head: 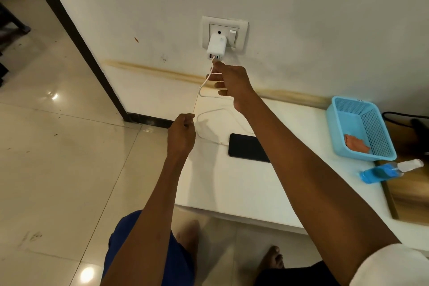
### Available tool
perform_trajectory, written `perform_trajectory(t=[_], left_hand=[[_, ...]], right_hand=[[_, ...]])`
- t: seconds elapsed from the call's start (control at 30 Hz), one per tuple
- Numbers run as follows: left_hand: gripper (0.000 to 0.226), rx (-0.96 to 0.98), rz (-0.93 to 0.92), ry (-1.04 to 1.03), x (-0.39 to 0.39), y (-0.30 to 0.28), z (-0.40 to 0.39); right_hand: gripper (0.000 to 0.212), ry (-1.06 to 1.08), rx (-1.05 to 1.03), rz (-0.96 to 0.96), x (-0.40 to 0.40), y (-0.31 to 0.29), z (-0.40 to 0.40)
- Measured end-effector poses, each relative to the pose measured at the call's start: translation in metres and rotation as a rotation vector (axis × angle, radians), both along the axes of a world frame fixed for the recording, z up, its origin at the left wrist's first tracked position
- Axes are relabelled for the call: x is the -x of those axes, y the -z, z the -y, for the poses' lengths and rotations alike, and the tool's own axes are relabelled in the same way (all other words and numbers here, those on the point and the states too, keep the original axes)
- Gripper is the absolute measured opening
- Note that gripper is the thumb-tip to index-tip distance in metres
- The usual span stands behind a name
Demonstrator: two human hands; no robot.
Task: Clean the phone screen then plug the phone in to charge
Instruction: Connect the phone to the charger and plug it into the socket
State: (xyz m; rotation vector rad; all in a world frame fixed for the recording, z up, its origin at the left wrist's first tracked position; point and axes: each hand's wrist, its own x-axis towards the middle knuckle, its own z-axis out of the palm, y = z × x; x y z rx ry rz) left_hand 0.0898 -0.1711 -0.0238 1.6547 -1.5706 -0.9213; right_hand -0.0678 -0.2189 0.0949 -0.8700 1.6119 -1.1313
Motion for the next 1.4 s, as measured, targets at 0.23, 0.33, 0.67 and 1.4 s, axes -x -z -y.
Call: perform_trajectory(t=[0.23, 0.33, 0.67, 1.4], left_hand=[[0.029, -0.041, -0.032, 0.011, 0.0, -0.001, 0.002], [0.028, -0.04, -0.039, 0.012, 0.0, 0.0, 0.002], [0.027, -0.026, -0.056, 0.016, -0.002, 0.001, 0.002], [0.028, -0.067, 0.073, 0.114, 0.003, 0.015, -0.001]], right_hand=[[0.029, 0.05, -0.06, 0.03, -0.012, -0.006, 0.016], [0.027, 0.049, -0.06, 0.019, -0.009, -0.006, 0.018], [0.022, 0.043, -0.057, 0.021, -0.006, -0.004, 0.021], [0.019, -0.227, -0.268, -1.083, 0.083, 0.116, -0.079]])
